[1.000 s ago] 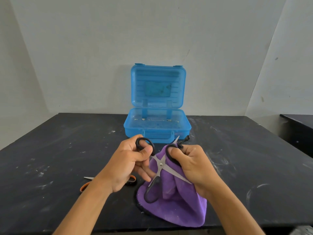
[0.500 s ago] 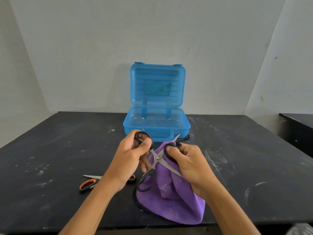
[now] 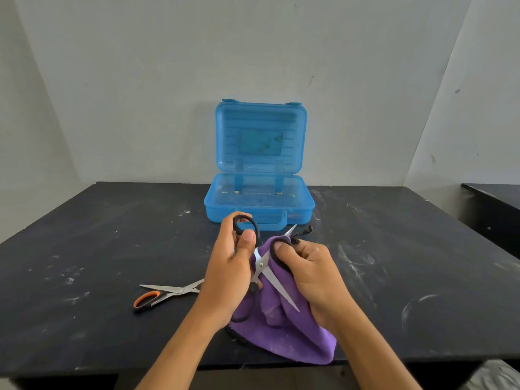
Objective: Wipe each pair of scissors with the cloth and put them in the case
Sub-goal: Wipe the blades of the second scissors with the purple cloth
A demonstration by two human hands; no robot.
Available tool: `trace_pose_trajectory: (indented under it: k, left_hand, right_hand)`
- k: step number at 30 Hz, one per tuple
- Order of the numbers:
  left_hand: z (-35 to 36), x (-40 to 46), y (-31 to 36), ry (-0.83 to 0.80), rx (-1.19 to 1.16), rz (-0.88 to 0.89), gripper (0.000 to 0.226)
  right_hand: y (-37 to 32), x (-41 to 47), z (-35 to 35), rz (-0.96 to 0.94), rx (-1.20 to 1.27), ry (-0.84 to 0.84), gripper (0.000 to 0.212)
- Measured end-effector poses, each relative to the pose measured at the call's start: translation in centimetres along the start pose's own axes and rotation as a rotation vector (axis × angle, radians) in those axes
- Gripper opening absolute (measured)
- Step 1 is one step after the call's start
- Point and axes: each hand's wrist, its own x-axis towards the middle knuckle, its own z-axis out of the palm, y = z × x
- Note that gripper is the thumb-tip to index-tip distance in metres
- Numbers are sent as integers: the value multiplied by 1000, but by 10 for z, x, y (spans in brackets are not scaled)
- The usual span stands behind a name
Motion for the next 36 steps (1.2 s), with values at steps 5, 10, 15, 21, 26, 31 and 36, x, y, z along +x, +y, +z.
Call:
trace_pose_trajectory:
  k: [5,10,15,21,26,31,36]
  left_hand:
    - [-2,0,3,-72,-3,38,20]
    - [-5,2,8,-100,41,85,17]
    - [-8,1,14,-123,28,90,18]
    - [-10,3,14,-139,46,106,20]
    - [-14,3,13,-134,85,97,20]
    - [-15,5,14,-130,87,107,20]
    - [-17,6,14,-138,94,105,19]
  right_hand:
    - [-6,0,-10,-21,6,37,21]
    - [-2,0,-13,-1,28,42,34]
    - [-6,-3,-18,-10,75,-80,14]
    - [-6,-2,-19,25,31,57,34]
    - [-9,-4,-24,-5,134,-42,15]
    - [-9,-3,-20,42,166,81,24]
    - [-13,-6,-20,49,208,6,16]
